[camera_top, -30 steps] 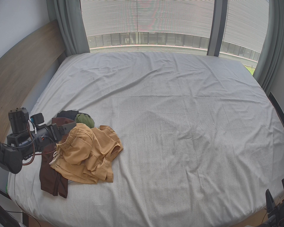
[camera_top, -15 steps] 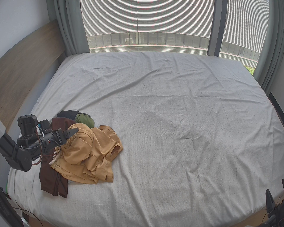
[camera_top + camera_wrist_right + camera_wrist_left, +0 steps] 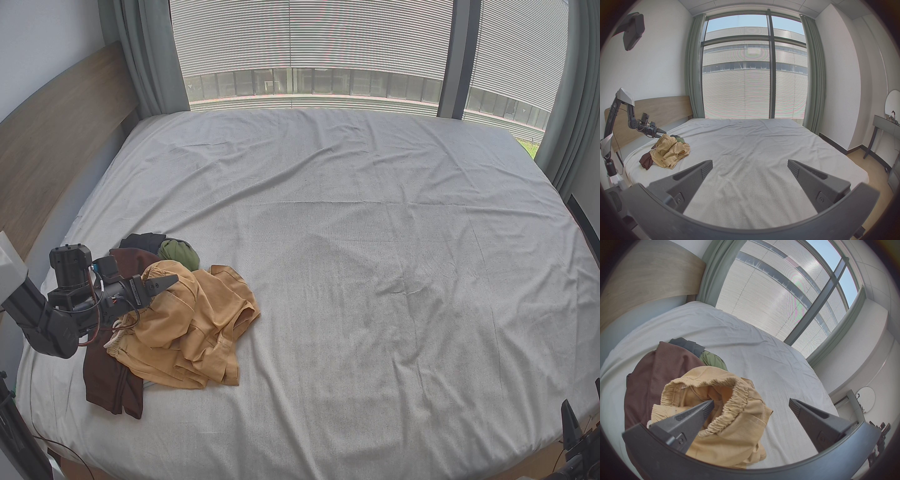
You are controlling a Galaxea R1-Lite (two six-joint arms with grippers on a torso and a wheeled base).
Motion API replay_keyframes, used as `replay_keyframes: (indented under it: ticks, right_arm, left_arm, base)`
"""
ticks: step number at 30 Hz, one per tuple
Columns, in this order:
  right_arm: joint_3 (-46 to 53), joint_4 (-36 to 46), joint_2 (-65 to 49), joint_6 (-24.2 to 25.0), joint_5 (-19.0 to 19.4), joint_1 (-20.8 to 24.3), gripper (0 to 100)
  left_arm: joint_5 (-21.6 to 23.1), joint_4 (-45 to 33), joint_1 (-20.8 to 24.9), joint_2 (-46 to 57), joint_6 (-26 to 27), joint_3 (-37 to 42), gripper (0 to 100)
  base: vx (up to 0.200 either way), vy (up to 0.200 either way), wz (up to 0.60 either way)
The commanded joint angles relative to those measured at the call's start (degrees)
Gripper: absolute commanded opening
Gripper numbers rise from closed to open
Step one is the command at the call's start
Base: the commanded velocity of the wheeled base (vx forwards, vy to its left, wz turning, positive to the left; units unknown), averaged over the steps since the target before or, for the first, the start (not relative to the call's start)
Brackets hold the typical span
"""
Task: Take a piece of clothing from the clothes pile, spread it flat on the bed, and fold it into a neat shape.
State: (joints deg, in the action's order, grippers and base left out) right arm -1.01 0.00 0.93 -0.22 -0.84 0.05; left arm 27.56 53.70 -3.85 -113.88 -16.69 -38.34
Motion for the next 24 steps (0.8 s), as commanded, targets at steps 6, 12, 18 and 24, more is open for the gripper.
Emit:
replay_keyframes:
  ticks: [6, 12, 18, 24]
  right_arm:
    - [1.01, 0.0, -0.75, -0.04, -0.04, 0.04, 100]
    - [1.01, 0.0, -0.75, -0.04, 0.05, 0.04, 100]
    - [1.01, 0.0, -0.75, -0.04, -0.04, 0.04, 100]
    - [1.01, 0.0, -0.75, -0.04, 0.05, 0.04, 100]
  left_arm:
    - [5.13, 2.11, 0.51, -0.81, 0.34, 1.25, 100]
    - [6.27, 3.96, 0.51, -3.1, 0.78, 0.9, 100]
    - [6.45, 8.35, 0.51, -6.7, 2.1, 0.19, 100]
    - [7.07, 10.46, 1.22, -7.49, 1.92, 0.19, 100]
  base:
    - [0.0, 0.0, 0.0]
    - [0.0, 0.0, 0.0]
    - [0.0, 0.0, 0.0]
    - [0.0, 0.0, 0.0]
